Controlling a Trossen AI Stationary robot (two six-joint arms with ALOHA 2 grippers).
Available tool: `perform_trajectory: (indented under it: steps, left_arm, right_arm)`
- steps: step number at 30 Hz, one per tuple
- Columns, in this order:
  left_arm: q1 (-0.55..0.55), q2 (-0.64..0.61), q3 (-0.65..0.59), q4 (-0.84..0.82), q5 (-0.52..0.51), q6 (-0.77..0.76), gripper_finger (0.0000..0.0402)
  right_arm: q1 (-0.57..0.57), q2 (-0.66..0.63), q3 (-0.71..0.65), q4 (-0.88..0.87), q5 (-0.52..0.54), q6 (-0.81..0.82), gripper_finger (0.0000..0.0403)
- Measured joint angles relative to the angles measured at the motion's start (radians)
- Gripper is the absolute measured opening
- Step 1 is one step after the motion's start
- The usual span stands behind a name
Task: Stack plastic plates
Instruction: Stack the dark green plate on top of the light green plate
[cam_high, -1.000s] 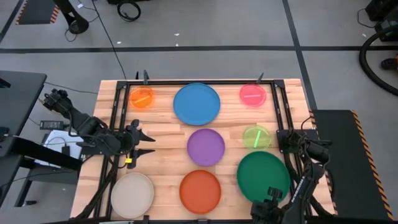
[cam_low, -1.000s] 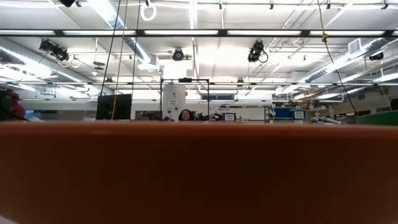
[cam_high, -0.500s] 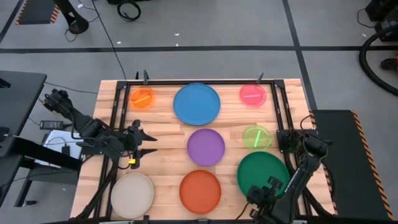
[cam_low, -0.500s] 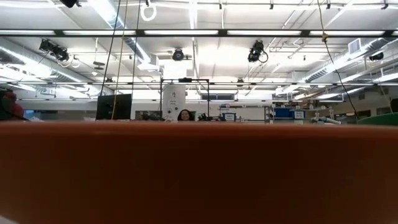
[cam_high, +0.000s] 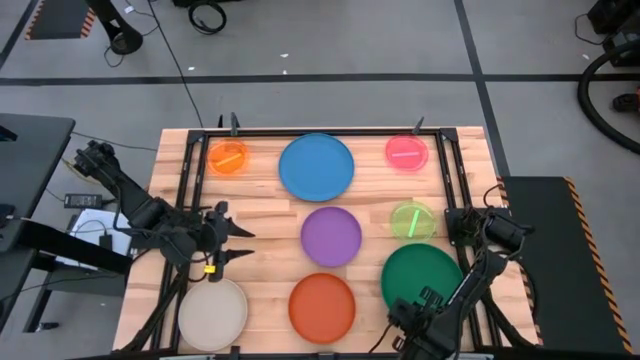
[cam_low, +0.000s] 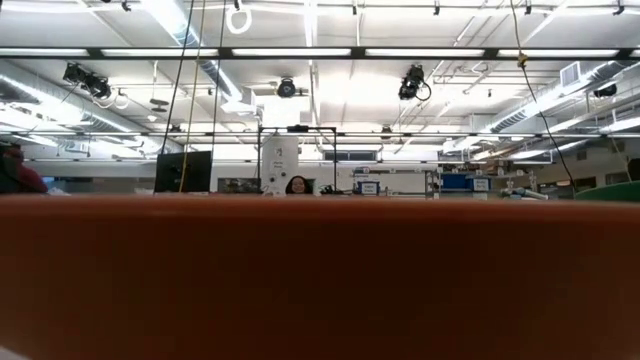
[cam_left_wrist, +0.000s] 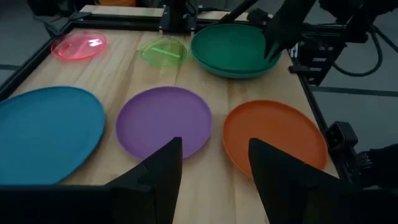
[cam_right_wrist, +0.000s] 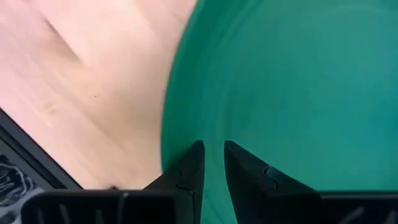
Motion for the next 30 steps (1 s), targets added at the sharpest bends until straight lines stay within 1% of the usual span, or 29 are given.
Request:
perform_trajectory:
  steps: [3,6,11,13,15,17,21,23,27,30]
  left_arm:
    - [-0.013,0.0,0.0,0.001,0.011,-0.007,0.019]
    - [-0.013,0.0,0.0,0.002,0.026,-0.022,0.019]
    - [-0.011,0.0,0.0,0.001,0.025,-0.017,0.019]
    - [-0.004,0.0,0.0,-0.005,0.012,0.017,0.019]
    - [0.005,0.0,0.0,-0.022,-0.01,0.034,0.019]
    - [0.018,0.0,0.0,-0.031,-0.025,0.048,0.019]
    - [0.047,-0.001,-0.031,0.003,-0.027,0.055,0.019]
    - [0.055,0.0,-0.06,0.016,-0.027,0.051,0.019]
    - [0.062,-0.001,-0.116,0.033,-0.026,0.011,0.019]
    - [0.071,-0.001,-0.156,0.083,-0.026,0.001,0.019]
  right_arm:
    - [0.001,0.0,-0.013,0.009,-0.016,-0.022,0.0071]
    - [-0.002,0.001,0.01,-0.063,-0.039,-0.036,0.0071]
    - [-0.017,0.001,0.122,-0.259,-0.049,-0.102,0.0071]
    - [-0.026,0.001,0.166,-0.293,-0.019,-0.191,0.007]
    - [-0.04,0.001,0.177,-0.279,0.008,-0.274,0.0067]
    - [-0.059,0.001,0.152,-0.232,0.011,-0.299,0.0061]
    - [-0.085,0.014,0.075,-0.101,-0.016,-0.335,0.0054]
    - [-0.091,0.014,0.05,-0.052,-0.047,-0.348,0.0053]
    - [-0.092,0.014,0.045,-0.044,-0.059,-0.356,0.0053]
    - [-0.093,0.014,0.045,-0.02,-0.071,-0.385,0.0053]
